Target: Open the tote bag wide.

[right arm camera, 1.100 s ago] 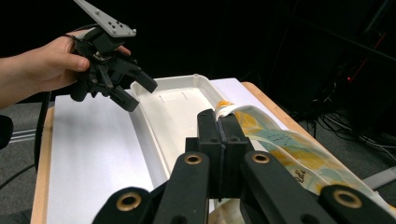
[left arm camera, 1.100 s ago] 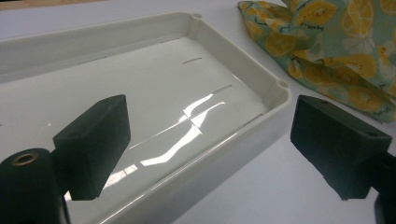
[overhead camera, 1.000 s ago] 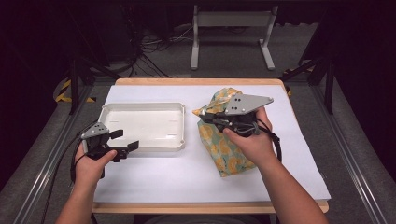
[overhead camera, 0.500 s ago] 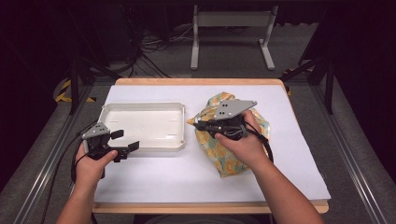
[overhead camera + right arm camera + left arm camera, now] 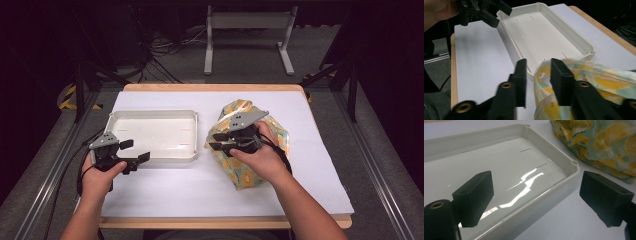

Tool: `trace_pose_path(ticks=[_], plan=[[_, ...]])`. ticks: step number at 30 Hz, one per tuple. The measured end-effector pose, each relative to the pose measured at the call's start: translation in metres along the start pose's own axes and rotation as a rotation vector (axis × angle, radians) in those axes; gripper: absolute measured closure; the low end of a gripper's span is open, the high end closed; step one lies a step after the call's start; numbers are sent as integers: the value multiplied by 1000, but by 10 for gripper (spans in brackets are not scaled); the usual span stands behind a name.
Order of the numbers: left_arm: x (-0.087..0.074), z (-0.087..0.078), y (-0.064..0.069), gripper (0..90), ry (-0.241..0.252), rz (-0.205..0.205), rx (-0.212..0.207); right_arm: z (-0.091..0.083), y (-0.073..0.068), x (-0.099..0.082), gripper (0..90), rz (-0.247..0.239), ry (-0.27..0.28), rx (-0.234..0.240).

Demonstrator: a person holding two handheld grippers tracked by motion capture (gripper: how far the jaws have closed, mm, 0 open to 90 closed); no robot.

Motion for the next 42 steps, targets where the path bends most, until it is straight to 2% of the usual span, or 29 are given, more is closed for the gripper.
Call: trace_pose_path(ticks=[3, 6, 13, 14, 20, 21, 25, 28, 30, 33, 37, 39, 42], plan=[[0, 1, 1, 126, -5, 2, -1, -7, 1, -1, 555, 14, 9, -8], [0, 2, 2, 126, -4, 0, -1, -12, 2, -1, 536, 17, 20, -20], [0, 8, 8, 125, -19, 14, -17, -33, 15, -4, 464, 61, 96, -60], [0, 9, 8, 125, -19, 11, -17, -43, 20, -7, 457, 77, 117, -79], [0, 14, 12, 125, -28, 17, -27, -60, 31, -15, 416, 109, 146, -121], [1, 16, 14, 125, -31, 21, -32, -68, 37, -20, 388, 123, 158, -146], [4, 21, 22, 125, -32, 33, -53, -81, 49, -31, 338, 161, 180, -185], [6, 23, 25, 125, -29, 38, -63, -86, 54, -38, 310, 182, 177, -200], [9, 26, 28, 125, -27, 42, -73, -91, 63, -50, 295, 209, 163, -237], [15, 29, 33, 126, -17, 41, -86, -95, 71, -64, 293, 244, 163, -261], [22, 33, 40, 128, -7, 45, -105, -95, 84, -85, 293, 302, 150, -280], [28, 37, 45, 128, 0, 60, -112, -95, 89, -91, 293, 313, 134, -292], [32, 40, 49, 128, 3, 63, -119, -95, 93, -97, 293, 332, 134, -291]])
Point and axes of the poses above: each handheld gripper's, and its own axes: z roughly forward along the jaws, x roughly out of its top, y roughly to its right, the point moved 4 cm from there along z, roughly forward along the jaws, and after that the axes turned 1 degree about -z, right-handed, at the moved point
